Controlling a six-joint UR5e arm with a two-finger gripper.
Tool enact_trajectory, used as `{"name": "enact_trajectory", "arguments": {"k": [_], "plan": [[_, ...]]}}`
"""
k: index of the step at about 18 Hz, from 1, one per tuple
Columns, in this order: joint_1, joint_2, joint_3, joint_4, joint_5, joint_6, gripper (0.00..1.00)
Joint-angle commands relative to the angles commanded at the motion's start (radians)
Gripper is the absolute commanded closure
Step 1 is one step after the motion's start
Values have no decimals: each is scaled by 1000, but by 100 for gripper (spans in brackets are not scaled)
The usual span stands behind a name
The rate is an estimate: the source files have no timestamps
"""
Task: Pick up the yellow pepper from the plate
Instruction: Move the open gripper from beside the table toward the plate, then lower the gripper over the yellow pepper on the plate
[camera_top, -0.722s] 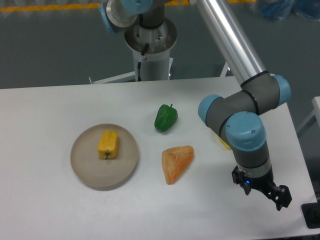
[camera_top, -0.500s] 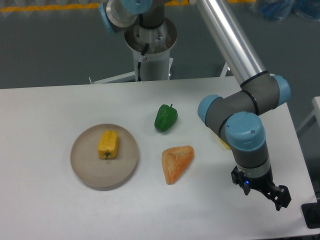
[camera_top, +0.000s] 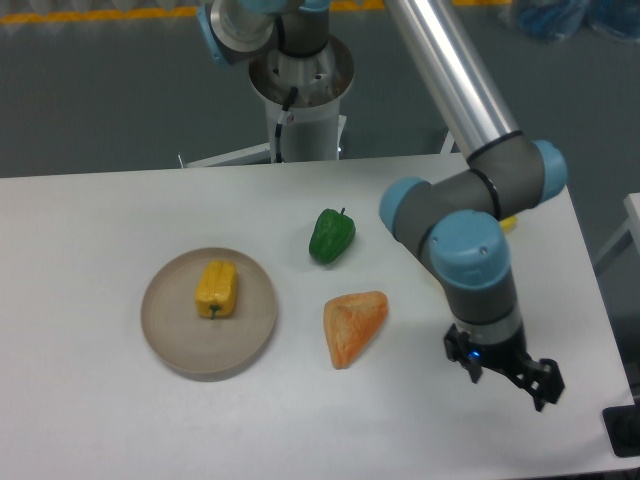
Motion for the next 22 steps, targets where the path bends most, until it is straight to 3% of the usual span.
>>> {"name": "enact_trajectory", "arguments": {"k": [3,10,11,15,22], "plan": [[-34,107,-132,-5,-43,-219,0],[-126,348,-425,-20,-235,-498,0],[-143,370,-444,-20,-247,-529,0],[-247,378,-493,-17,-255,-678,0],[-324,313,-531,0,-252,-683,0]]}}
